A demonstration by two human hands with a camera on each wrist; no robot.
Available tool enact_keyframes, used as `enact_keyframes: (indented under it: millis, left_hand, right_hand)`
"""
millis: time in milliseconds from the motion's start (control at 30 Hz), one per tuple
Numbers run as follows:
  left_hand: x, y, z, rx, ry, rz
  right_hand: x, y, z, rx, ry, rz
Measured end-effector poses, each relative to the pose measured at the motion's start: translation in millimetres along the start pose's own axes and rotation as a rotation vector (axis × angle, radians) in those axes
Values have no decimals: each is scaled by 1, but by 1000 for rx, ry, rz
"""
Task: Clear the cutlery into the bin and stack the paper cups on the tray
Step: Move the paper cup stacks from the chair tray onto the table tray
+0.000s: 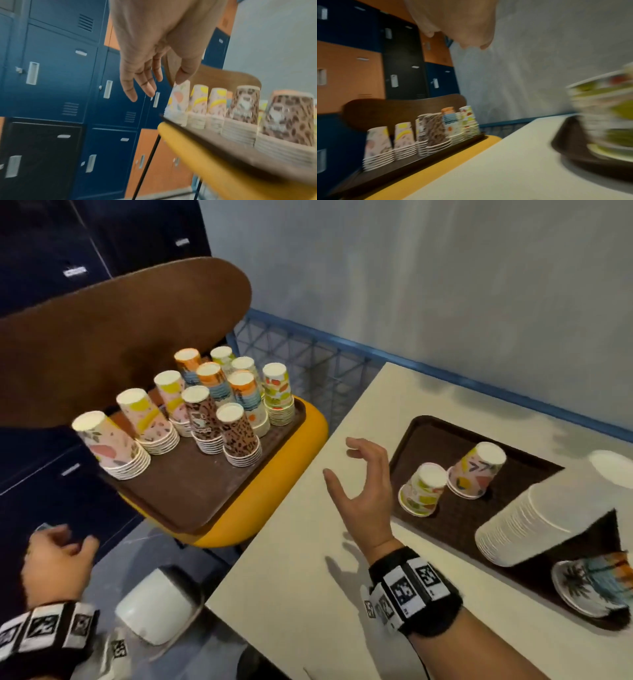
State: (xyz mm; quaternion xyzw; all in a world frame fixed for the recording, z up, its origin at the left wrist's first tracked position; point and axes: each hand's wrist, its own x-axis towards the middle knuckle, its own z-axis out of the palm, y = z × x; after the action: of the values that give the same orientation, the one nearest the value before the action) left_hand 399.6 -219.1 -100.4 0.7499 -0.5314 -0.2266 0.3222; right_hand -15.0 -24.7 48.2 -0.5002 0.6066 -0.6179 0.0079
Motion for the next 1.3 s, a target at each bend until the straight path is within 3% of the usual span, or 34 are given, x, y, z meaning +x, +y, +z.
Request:
enact_keyframes:
  millis: [67, 133, 367, 667, 900, 1000, 1300]
  left_hand:
    - [-31, 100, -26, -63, 68, -25]
    - [-18, 141, -29, -142, 145, 44]
    - [62, 173, 7, -223, 17, -120]
    - [92, 152, 37, -187, -87, -170]
    - [97, 133, 32, -134, -249, -159]
    - [96, 136, 26, -125, -322, -152]
    - [74, 150, 18, -30, -495, -82]
  right_hand:
    - [9, -5, 46, 15, -140, -27]
    - [18, -9, 97, 33, -272, -44]
    - [44, -5, 250, 3, -709, 37]
    - [77, 13, 368, 50, -738, 209]
    - [74, 27, 392, 49, -759, 308]
    - [69, 30, 385, 1, -739, 333]
    - [32, 29, 343, 78, -728, 619]
